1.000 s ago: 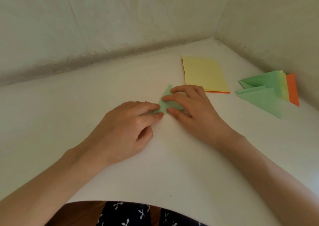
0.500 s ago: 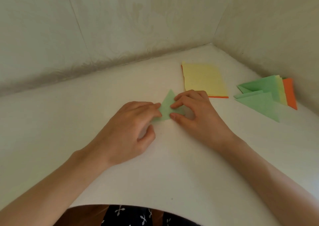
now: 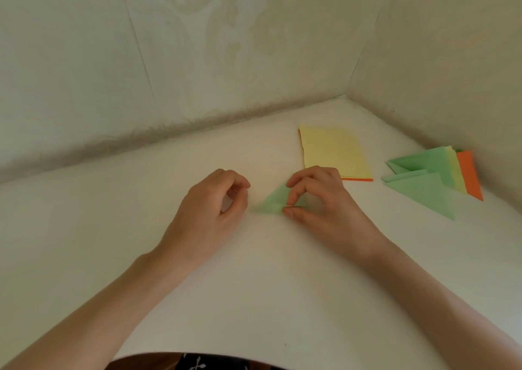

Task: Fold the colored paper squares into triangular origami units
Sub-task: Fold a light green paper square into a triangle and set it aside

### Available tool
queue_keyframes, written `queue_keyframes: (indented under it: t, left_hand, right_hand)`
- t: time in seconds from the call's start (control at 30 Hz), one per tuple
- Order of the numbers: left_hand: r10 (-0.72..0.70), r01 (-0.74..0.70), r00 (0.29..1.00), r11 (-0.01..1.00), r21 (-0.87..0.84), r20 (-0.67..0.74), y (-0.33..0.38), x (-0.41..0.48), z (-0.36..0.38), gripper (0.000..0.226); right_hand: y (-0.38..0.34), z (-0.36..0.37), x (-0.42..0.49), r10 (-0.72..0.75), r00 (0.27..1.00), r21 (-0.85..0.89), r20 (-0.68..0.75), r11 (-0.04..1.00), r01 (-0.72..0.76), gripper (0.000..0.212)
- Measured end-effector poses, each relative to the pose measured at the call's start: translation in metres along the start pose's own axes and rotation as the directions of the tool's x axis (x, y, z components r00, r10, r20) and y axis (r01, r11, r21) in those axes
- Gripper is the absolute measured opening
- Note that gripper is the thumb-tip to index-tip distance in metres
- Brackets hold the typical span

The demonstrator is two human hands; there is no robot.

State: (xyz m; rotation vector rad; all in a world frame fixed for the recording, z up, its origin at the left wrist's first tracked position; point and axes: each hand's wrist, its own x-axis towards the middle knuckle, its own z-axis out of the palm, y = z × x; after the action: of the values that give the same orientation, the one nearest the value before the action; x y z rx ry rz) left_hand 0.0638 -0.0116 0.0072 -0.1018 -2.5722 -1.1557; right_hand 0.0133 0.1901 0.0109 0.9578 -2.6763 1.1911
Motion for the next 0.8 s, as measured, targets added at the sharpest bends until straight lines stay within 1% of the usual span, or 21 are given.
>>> queue_keyframes:
  t: [0.03, 0.07, 0.13, 0.17, 0.23, 0.33, 0.4, 0.47, 0.53, 0.6, 0.67, 0.8]
  left_hand:
    - [-0.038, 0.038, 0.999, 0.996, -0.083, 0.010, 0.003, 0.000, 0.000, 0.009]
    - [-0.083, 0.091, 0.995, 0.974, -0.208, 0.047, 0.007, 0.000, -0.001, 0.008]
    - [-0.136, 0.203, 0.976, 0.858, -0.471, 0.173, 0.017, 0.001, -0.002, 0.018]
    - [-0.136, 0.242, 0.965, 0.796, -0.555, 0.226, 0.020, 0.001, -0.003, 0.022]
    - [-0.143, 0.287, 0.952, 0.715, -0.637, 0.269, 0.025, 0.003, -0.004, 0.020]
    - [-0.193, 0.311, 0.950, 0.663, -0.681, 0.246, 0.026, 0.004, -0.007, 0.013]
    - [-0.200, 0.332, 0.943, 0.635, -0.697, 0.267, 0.023, 0.004, -0.007, 0.006]
    - [-0.203, 0.375, 0.926, 0.580, -0.724, 0.318, 0.022, 0.005, -0.007, 0.012]
    - [-0.211, 0.414, 0.910, 0.516, -0.750, 0.357, 0.021, 0.007, -0.008, 0.022]
    - [-0.208, 0.448, 0.893, 0.480, -0.754, 0.398, 0.021, 0.008, -0.011, 0.030]
    - [-0.210, 0.471, 0.881, 0.491, -0.733, 0.425, 0.021, 0.009, -0.012, 0.033]
    - [-0.253, 0.464, 0.881, 0.624, -0.628, 0.400, 0.020, 0.009, -0.009, 0.042]
  right_hand:
    - [-0.002, -0.002, -0.001, -0.060, 0.996, 0.020, -0.059, 0.998, 0.061, 0.012]
    - [-0.005, -0.004, -0.002, -0.143, 0.983, 0.003, -0.116, 0.990, 0.144, 0.008]
    - [-0.008, -0.005, -0.003, -0.325, 0.930, -0.098, -0.174, 0.945, 0.312, 0.012]
    - [-0.009, -0.004, -0.003, -0.396, 0.899, -0.149, -0.186, 0.916, 0.373, 0.014]
    - [-0.009, -0.003, -0.002, -0.489, 0.848, -0.212, -0.205, 0.868, 0.450, 0.016]
    - [-0.008, -0.002, -0.002, -0.557, 0.803, -0.254, -0.214, 0.825, 0.505, 0.010]
    - [-0.007, -0.001, -0.002, -0.587, 0.781, -0.287, -0.214, 0.802, 0.524, 0.005]
    - [-0.005, 0.000, -0.002, -0.608, 0.764, -0.335, -0.216, 0.781, 0.527, 0.008]
    - [-0.004, 0.000, -0.003, -0.624, 0.752, -0.375, -0.213, 0.763, 0.527, 0.007]
    - [-0.005, -0.001, -0.003, -0.635, 0.743, -0.418, -0.210, 0.746, 0.519, 0.011]
    - [-0.006, -0.002, -0.002, -0.653, 0.730, -0.466, -0.200, 0.719, 0.516, 0.014]
    - [-0.006, 0.000, -0.004, -0.699, 0.704, -0.553, -0.125, 0.638, 0.535, 0.009]
